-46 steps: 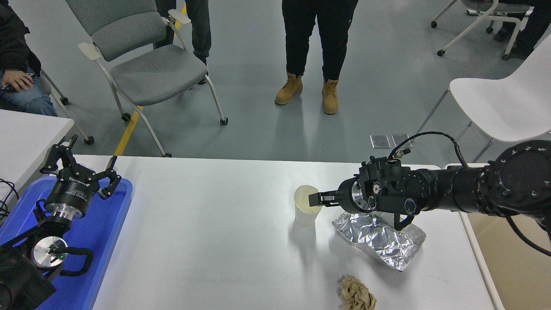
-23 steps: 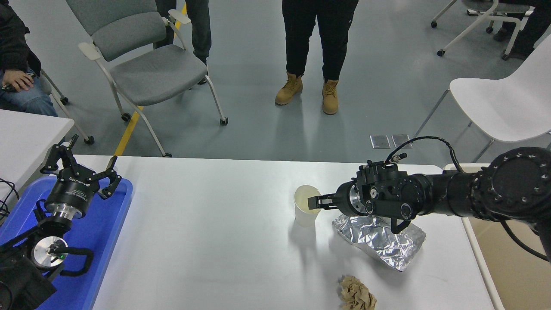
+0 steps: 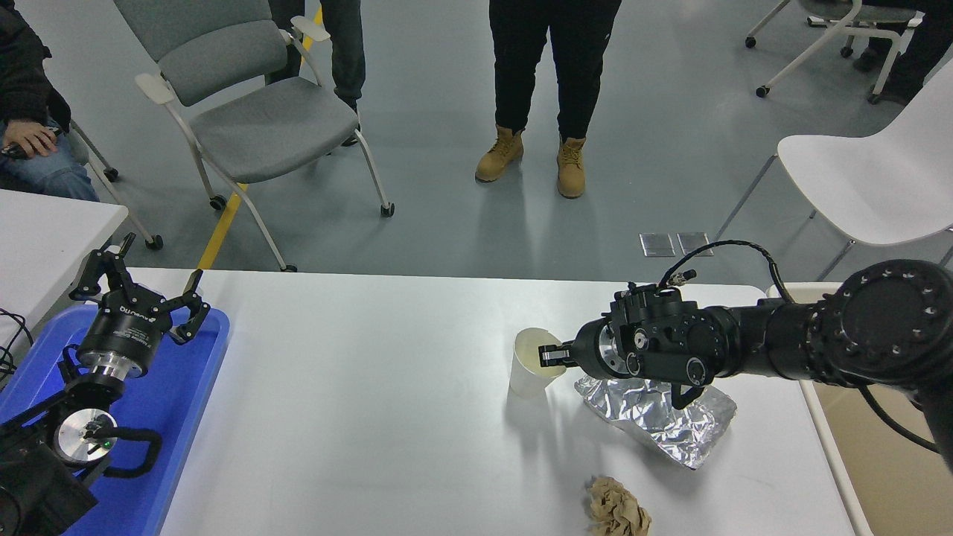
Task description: Clean the table surface
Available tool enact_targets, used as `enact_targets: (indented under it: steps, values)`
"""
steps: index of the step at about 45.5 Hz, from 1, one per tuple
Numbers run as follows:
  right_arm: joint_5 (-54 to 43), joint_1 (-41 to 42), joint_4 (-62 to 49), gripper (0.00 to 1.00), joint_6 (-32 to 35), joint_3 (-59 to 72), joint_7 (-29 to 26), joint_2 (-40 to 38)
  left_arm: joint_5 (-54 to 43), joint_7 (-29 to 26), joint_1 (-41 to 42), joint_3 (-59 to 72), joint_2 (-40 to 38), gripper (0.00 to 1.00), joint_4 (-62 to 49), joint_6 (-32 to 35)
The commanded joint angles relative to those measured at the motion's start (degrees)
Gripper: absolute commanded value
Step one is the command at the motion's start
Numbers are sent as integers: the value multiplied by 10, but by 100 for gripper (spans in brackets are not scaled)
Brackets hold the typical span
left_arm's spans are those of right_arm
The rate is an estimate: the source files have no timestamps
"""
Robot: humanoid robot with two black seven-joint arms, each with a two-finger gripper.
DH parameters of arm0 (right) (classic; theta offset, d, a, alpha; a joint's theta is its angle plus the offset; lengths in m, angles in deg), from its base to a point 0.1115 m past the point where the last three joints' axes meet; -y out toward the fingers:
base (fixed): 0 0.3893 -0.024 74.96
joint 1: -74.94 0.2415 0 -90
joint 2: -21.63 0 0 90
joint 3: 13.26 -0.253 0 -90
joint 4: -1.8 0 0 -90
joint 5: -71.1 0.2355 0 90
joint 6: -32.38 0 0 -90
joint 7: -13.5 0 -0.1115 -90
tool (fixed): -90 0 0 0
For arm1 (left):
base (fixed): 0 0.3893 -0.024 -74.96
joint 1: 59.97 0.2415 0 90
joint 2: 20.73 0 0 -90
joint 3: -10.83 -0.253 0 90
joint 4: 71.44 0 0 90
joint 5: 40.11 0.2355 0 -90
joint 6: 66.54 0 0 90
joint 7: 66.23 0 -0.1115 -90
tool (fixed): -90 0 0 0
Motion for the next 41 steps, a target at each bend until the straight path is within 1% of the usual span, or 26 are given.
enact_targets:
  steps: [1, 12, 19, 27, 33, 41]
  values:
    - [-2, -2, 0, 0, 1, 1, 1, 0, 0, 0, 0, 0, 0, 100, 0, 0]
    - [-1, -1, 0, 0, 1, 0, 4, 0, 1, 0, 0, 0, -1, 100, 0, 0]
    - [1, 17, 0, 0, 3, -5, 8, -11, 0, 0, 0, 0, -1, 100, 0, 0]
    - [2, 43, 0, 0, 8, -13, 24, -68, 0, 0, 0, 0, 0, 100, 0, 0]
    - [2, 65, 0, 0, 9, -15, 32, -127, 0, 0, 0, 0, -1, 100, 0, 0]
    - [1, 71, -7, 0, 30, -43, 48, -214, 0, 0, 0, 0, -1, 100, 0, 0]
